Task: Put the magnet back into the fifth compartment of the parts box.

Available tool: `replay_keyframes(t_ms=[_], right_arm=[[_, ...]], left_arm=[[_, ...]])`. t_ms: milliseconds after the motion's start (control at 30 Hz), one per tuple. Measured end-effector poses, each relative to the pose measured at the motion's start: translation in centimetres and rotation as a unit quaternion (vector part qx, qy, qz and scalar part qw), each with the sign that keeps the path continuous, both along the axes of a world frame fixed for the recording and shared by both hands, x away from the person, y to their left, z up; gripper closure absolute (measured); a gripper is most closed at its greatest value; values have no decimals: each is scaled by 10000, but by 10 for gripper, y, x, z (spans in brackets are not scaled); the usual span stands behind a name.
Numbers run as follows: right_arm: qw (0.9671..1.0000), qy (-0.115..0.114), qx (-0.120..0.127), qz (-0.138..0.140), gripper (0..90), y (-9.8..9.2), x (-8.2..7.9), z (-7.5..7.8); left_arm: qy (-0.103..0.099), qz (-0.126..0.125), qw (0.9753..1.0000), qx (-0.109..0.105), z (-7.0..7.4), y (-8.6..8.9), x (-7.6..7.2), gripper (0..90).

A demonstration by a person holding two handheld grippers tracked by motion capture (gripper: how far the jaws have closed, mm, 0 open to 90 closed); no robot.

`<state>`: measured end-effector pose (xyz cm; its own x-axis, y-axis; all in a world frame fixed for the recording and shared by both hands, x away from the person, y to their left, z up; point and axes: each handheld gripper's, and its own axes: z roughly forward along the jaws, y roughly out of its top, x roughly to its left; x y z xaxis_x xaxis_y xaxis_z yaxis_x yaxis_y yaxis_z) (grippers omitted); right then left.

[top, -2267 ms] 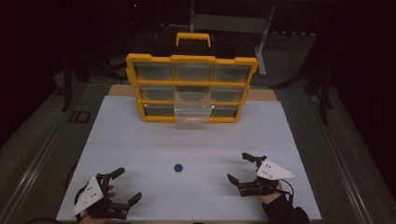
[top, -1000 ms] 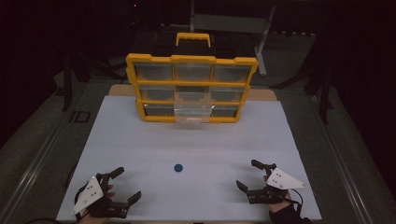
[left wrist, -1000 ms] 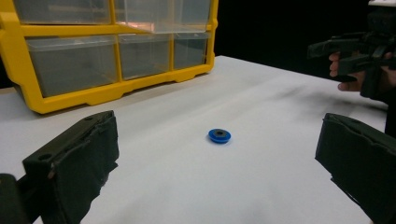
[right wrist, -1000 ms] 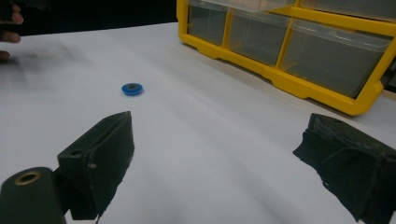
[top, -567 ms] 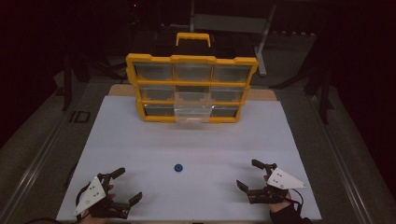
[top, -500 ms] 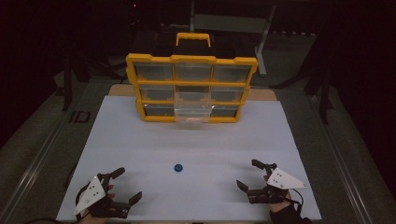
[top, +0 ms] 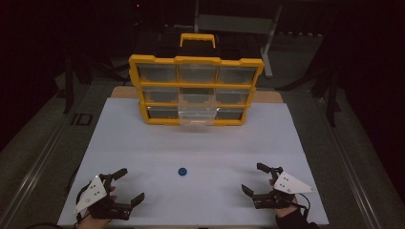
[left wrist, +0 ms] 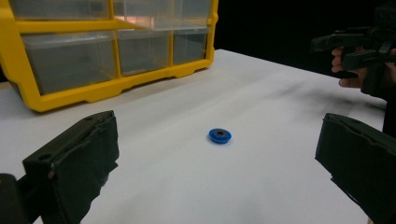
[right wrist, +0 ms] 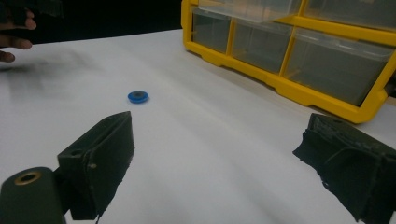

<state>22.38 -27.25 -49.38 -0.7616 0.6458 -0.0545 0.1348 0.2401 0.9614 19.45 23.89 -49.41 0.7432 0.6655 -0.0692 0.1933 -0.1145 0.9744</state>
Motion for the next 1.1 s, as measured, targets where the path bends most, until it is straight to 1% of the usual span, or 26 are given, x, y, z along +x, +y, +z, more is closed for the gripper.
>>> replay_keyframes(t_ms=[67, 100, 167, 233, 333, 367, 467, 533, 800, 967, 1100], right_arm=[[10000, -1, 6, -5, 93, 0, 0, 1], [10000, 0, 2, -8, 93, 0, 0, 0], [10000, -8, -15, -14, 93, 0, 0, 0], [10000, -12, -24, -6, 93, 0, 0, 0], [10000, -13, -4, -17, 93, 0, 1, 0], [10000, -15, -1, -14, 93, 0, 1, 0], [10000, -26, -5, 1, 93, 1, 1, 0], [10000, -31, 11, 22, 93, 1, 1, 1], [10000, -31, 48, 32, 93, 1, 0, 2], [10000, -28, 55, 33, 93, 1, 1, 2], [10000, -50, 57, 38, 93, 1, 1, 3]], left_arm=[[25, -43, 9999, -112, 5, 2, 2, 0], [61, -66, 9999, -117, 8, 4, 3, 0], [79, -105, 9999, -110, 14, 5, 5, 0], [44, -148, 9999, -51, 19, 6, 7, 0], [51, -300, 9995, -76, 28, 5, 10, 0], [41, -359, 9993, -33, 31, 4, 11, 0], [116, -573, 9982, 105, 38, 1, 15, 0], [113, -680, 9976, 99, 42, -1, 17, 0], [-9, -906, 9957, 202, 61, -12, 31, 0], [-65, -1114, 9936, 161, 71, -20, 40, 0], [-15, -1271, 9918, 162, 72, -28, 47, 0]])
